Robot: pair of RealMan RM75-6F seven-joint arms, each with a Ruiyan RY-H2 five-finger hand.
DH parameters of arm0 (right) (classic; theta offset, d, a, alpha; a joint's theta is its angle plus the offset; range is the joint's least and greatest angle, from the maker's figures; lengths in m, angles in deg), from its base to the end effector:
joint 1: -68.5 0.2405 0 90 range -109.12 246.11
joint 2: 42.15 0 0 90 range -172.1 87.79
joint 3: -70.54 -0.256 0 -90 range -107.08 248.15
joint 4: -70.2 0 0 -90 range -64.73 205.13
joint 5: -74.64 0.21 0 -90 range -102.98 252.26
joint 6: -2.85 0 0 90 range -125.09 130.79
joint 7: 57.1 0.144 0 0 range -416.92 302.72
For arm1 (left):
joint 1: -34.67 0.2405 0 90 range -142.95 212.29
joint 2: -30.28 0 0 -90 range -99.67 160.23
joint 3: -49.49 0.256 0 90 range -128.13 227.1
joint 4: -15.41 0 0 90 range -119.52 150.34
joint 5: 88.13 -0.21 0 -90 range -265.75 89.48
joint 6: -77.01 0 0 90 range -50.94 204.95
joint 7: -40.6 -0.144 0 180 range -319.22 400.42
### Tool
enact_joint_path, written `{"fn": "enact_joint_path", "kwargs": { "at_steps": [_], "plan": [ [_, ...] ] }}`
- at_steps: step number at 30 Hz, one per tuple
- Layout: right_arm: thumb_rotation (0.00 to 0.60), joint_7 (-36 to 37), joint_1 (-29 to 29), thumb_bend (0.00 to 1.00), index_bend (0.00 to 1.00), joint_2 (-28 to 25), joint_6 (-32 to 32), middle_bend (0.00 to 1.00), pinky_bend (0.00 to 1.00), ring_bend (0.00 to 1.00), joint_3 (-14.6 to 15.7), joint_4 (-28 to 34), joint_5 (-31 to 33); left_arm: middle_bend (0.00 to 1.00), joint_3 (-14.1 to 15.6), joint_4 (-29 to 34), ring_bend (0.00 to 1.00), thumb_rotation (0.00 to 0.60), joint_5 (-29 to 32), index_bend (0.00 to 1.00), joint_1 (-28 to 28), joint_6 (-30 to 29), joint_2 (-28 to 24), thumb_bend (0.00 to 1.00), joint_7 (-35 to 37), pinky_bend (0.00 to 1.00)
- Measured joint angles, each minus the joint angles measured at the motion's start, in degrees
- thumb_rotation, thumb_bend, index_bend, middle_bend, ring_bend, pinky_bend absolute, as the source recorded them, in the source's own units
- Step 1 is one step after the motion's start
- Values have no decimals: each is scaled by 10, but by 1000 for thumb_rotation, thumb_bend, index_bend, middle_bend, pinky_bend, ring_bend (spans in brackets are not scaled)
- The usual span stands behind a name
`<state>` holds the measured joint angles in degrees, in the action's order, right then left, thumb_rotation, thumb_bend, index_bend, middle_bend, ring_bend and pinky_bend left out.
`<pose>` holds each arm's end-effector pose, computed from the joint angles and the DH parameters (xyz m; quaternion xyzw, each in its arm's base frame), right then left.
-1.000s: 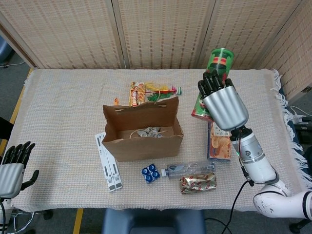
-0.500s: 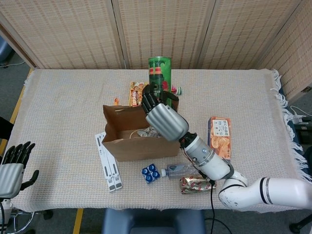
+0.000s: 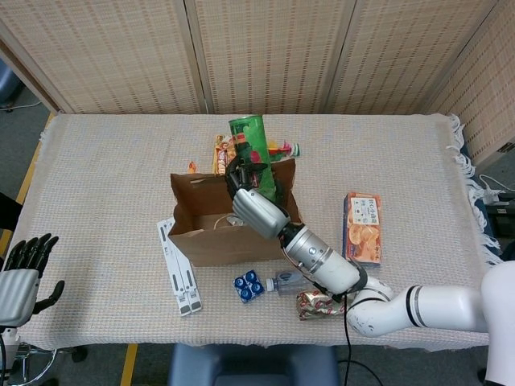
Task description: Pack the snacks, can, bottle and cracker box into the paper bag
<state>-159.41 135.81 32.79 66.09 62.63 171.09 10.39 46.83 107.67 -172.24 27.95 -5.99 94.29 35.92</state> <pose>0.0187 -0.3526 0.0549 0.7144 0.3798 0.1534 0.5673 -0.3120 0.1904 0.1564 -0.6140 -0.3710 -0.3571 0.5982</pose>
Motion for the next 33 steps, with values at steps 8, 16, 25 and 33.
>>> {"fn": "enact_joint_path", "kwargs": {
  "at_steps": [8,16,25,33],
  "plan": [
    [600,-16,-4,86,0,8,38,7,0,0,5,9,-2,0,0,2,0,600,1,33,0,0,0,379,-4,0],
    [600,-7,-7,78,0,5,45,0,0,0,13,9,-19,0,0,2,0,600,2,33,0,0,0,380,-4,0],
    [600,55,-35,78,0,-3,97,0,0,0,-5,42,-29,0,0,1,0,600,2,33,0,1,0,379,-3,0],
    [600,208,-128,77,0,-47,170,0,24,0,6,108,-53,0,0,2,0,600,2,33,0,-1,1,379,-9,0]
  ]
}}
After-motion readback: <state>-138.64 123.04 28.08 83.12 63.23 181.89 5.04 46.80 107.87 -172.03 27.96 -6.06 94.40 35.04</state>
